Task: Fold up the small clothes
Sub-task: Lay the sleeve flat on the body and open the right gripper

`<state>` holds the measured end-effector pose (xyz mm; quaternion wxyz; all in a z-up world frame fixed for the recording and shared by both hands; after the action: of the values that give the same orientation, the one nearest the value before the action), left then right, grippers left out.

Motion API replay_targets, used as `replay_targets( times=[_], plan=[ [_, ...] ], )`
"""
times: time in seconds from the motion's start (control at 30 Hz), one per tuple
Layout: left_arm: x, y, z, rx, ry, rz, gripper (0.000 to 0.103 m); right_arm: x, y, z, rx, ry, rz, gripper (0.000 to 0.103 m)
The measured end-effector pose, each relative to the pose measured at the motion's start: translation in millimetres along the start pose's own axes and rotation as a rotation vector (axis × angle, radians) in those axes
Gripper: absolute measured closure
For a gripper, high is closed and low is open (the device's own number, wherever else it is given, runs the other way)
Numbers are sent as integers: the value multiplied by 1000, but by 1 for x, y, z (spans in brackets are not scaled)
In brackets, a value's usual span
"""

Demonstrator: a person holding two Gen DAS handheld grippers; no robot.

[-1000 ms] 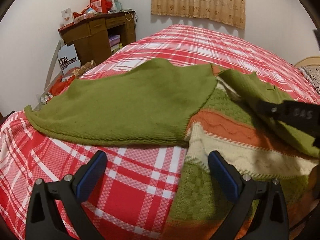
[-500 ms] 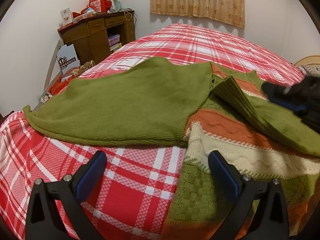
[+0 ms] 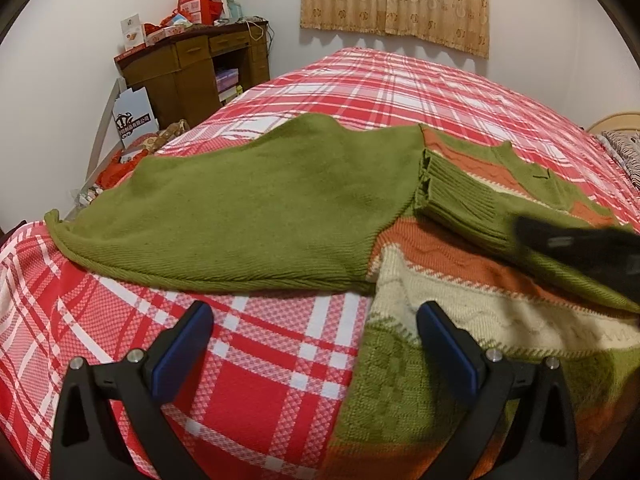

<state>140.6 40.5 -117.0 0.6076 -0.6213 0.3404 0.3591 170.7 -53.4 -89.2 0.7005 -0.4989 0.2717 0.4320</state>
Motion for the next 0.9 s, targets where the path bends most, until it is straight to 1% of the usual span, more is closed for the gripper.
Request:
replay_targets(
  times=[0.07, 0.1, 0.13, 0.17, 0.2, 0.27, 0.3, 0.33, 0.43, 0.47, 0.5, 0.53, 0.57, 0.6, 0.63, 0.67, 0.7, 0.77, 0.8, 0.87, 0.9],
  plan=[
    [-1, -2, -3, 14, -15, 13, 0, -35, 12, -23, 37, 52, -57, 89],
    [-3, -5, -4, 23, -20, 24, 0, -45, 16, -33, 54, 64, -70, 89],
    [-4, -9, -7, 34, -20, 40, 0, -62, 26, -50, 82, 82, -88, 89],
    [-8, -15, -11, 46, -2, 50, 0, -74, 34, -63, 101, 100, -92, 89],
    [-15, -22, -15, 46, 19, 38, 0, -85, 45, -78, 118, 121, -87, 89],
    [-29, -37, -24, 37, 42, -21, 0, -102, 65, -104, 135, 166, -70, 89],
    [-32, -44, -29, 35, 45, -44, 0, -110, 75, -119, 147, 210, -60, 89],
    [-33, -50, -34, 35, 40, -53, 0, -113, 80, -128, 158, 233, -52, 89],
    [-18, -72, -54, 50, -4, -54, 0, -116, 85, -159, 214, 272, -2, 89],
    [-12, -75, -56, 56, -19, -48, 0, -115, 84, -169, 229, 292, 15, 89],
    [-5, -77, -59, 55, -37, -32, 0, -117, 81, -178, 234, 286, 2, 89],
    [2, -78, -60, 48, -51, -15, 0, -121, 79, -183, 234, 310, -11, 89],
    [8, -79, -62, 44, -54, -3, 0, -123, 77, -187, 233, 352, -16, 89],
    [10, -77, -62, 41, -51, 1, 0, -131, 75, -195, 238, 454, -42, 89],
    [14, -75, -63, 39, -62, 0, 0, -137, 76, -202, 251, 488, -65, 97],
    [17, -72, -63, 40, -76, 0, 0, -141, 78, -211, 280, 477, -81, 103],
    [18, -69, -65, 44, -84, 2, 0, -146, 87, -231, 366, 433, -87, 103],
    [27, -60, -66, 63, -96, 26, 0, -153, 99, -246, 442, 331, -136, 103],
    [28, -58, -64, 59, -79, 31, 0, -155, 102, -247, 447, 323, -140, 103],
    [24, -58, -62, 48, -65, 26, 0, -158, 101, -236, 409, 380, -120, 103],
    [25, -58, -61, 46, -59, 33, 0, -159, 100, -233, 406, 390, -113, 103]
  ],
)
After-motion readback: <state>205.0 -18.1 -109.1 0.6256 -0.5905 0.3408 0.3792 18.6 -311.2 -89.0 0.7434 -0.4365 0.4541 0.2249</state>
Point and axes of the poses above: each gripper's, at about its wrist camera, not at the fingertips, and x roughly the way its jaws point, z to its left, y to its underside, the point moved 2 cm from there along x, roughly the way its jaws point, and after that the axes turned 11 degrees about z, right-handed, at the moved point
